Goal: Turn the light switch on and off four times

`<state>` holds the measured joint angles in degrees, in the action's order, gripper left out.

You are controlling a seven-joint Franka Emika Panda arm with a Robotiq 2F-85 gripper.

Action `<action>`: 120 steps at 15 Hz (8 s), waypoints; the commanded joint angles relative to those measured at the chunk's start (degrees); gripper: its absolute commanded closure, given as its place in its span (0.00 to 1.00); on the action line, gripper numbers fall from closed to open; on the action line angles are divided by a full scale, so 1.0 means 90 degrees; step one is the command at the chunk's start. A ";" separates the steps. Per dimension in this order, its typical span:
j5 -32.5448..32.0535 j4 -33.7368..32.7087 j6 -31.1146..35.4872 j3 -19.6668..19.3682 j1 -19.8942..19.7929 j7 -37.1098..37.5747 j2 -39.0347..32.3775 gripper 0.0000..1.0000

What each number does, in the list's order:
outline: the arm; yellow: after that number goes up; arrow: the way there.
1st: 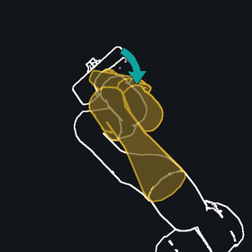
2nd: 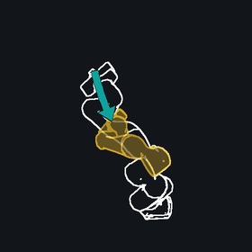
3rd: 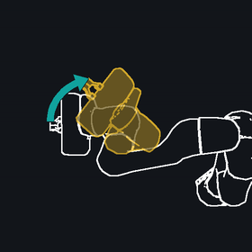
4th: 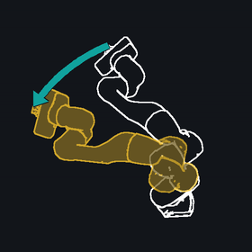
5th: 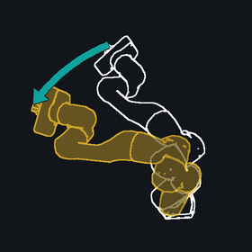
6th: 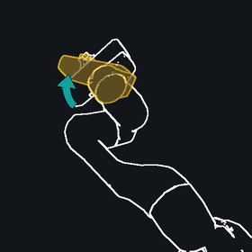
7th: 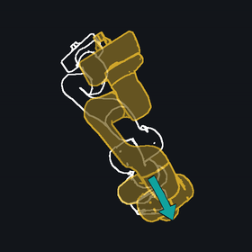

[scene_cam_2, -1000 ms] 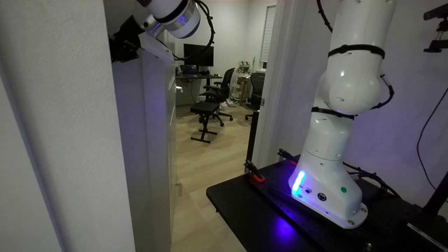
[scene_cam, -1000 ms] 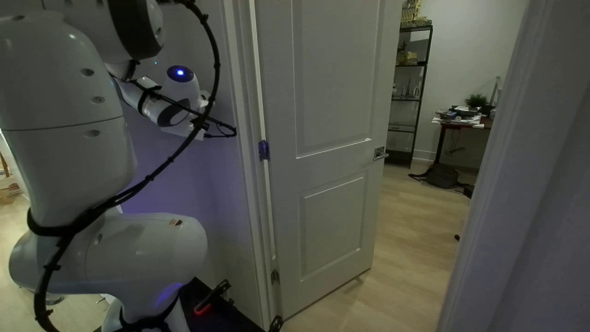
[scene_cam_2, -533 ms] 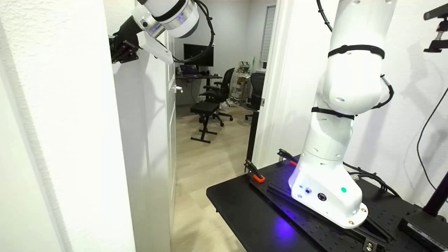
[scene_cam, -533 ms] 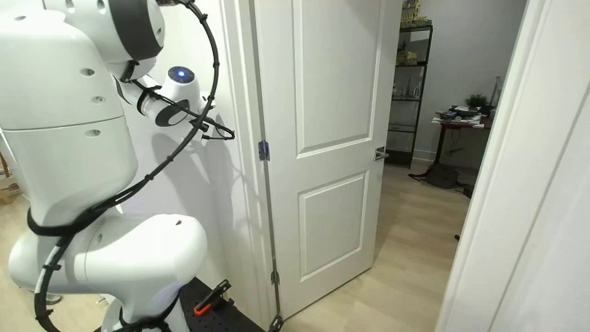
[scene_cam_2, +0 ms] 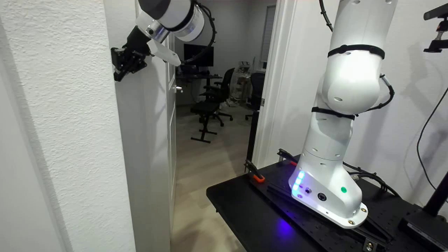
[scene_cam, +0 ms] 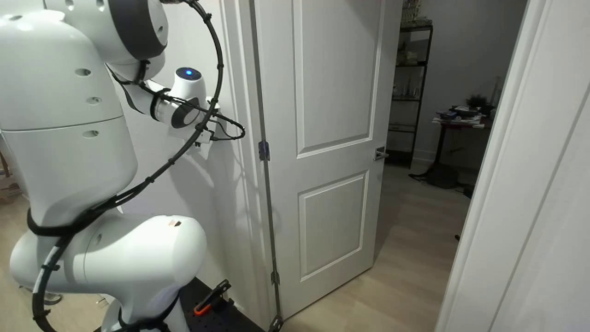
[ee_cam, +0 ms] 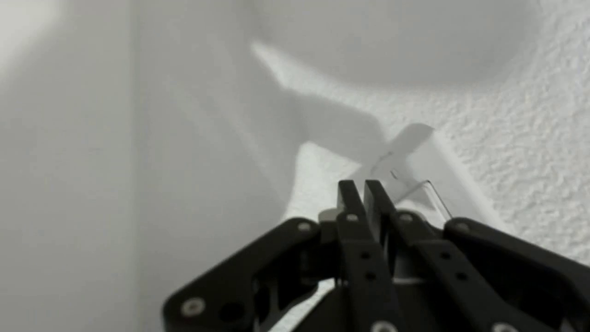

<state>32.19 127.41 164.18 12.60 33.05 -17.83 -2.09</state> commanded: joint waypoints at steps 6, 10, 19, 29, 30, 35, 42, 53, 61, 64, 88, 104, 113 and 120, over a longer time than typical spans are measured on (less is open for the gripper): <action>-0.1801 0.0618 -0.2942 0.0225 -0.1176 0.1044 0.2012 0.20; -0.1814 0.0755 -0.4483 0.0083 -0.1205 0.0840 0.3081 0.00; -0.1940 0.1118 -0.5910 -0.0394 -0.1350 0.0409 0.4327 0.00; -0.1405 0.1494 -0.4744 -0.0364 -0.1085 0.0224 0.4479 0.44; -0.1356 0.1529 -0.4501 -0.0322 -0.1034 0.0254 0.4471 0.51; -0.1231 0.1669 -0.3602 -0.0118 -0.0735 0.0361 0.4410 0.88; -0.1152 0.1842 -0.2920 -0.0026 -0.0390 0.0449 0.4347 1.00; -0.1156 0.1926 -0.0707 0.0107 0.0153 0.0553 0.3089 1.00; -0.1520 0.1656 0.0665 0.0229 0.0256 0.0874 0.1817 1.00; -0.1586 0.1521 0.1005 0.0377 0.0125 0.0999 0.1450 1.00; -0.3031 0.0269 0.1896 0.0923 -0.0785 0.1943 -0.0395 1.00; -0.2720 0.0094 0.0845 0.0786 -0.0669 0.1595 -0.0348 0.72; -0.1875 0.0959 -0.2062 0.0561 -0.0959 0.1250 0.1943 0.05; -0.1722 0.1428 -0.3946 0.0039 -0.0911 0.1047 0.3537 0.00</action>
<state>16.00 137.90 133.23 14.48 24.88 -6.66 24.29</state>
